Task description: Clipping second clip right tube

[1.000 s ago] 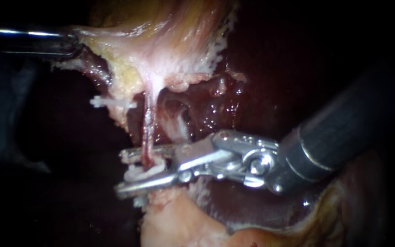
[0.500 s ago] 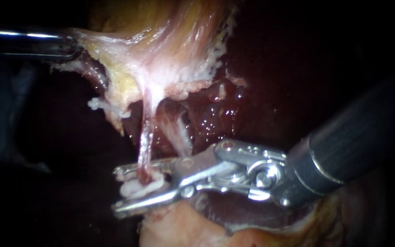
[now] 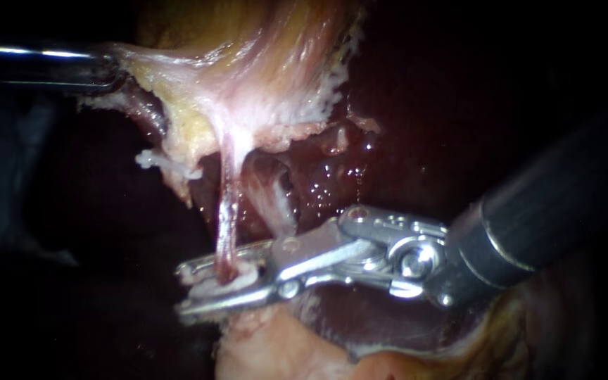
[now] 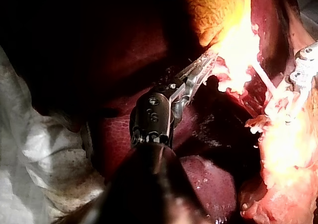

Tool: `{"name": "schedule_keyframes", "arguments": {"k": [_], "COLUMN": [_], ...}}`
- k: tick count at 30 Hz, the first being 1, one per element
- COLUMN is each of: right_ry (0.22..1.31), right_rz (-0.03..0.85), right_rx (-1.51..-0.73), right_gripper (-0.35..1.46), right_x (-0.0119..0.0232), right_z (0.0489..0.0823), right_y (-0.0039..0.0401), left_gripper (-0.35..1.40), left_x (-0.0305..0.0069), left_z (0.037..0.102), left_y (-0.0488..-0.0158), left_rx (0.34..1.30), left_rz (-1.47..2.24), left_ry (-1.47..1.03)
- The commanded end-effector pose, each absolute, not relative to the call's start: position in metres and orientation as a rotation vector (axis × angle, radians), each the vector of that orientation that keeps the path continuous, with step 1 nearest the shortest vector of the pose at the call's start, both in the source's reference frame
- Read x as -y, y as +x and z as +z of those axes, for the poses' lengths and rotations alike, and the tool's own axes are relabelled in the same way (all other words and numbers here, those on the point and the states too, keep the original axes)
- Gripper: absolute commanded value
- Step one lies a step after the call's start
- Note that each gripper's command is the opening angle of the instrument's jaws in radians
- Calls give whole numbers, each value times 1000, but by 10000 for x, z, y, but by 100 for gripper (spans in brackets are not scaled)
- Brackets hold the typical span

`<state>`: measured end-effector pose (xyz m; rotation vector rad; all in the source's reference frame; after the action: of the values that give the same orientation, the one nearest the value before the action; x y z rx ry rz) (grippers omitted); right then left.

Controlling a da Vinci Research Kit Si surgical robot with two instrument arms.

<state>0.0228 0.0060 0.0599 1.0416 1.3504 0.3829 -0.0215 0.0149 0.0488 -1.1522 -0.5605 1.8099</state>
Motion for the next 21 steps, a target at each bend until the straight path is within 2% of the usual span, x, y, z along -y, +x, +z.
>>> {"name": "schedule_keyframes", "arguments": {"k": [1, 12, 14, 21], "right_ry": [1039, 1033, 1070, 1080], "right_rz": [386, 400, 440, 452], "right_rx": [-1351, -1349, -1324, -1312], "right_gripper": [7, -34, -35, -35], "right_x": [-60, -65, -66, -68], "right_z": [600, 605, 607, 615], "right_y": [228, 223, 222, 220], "left_gripper": [-35, -35, -35, -35], "left_x": [-149, -149, -149, -150], "left_z": [488, 488, 488, 489], "left_y": [-215, -215, -215, -214], "left_rx": [560, 560, 560, 560], "left_rz": [1811, 1811, 1811, 1811], "left_ry": [-1150, -1150, -1150, -1151]}}
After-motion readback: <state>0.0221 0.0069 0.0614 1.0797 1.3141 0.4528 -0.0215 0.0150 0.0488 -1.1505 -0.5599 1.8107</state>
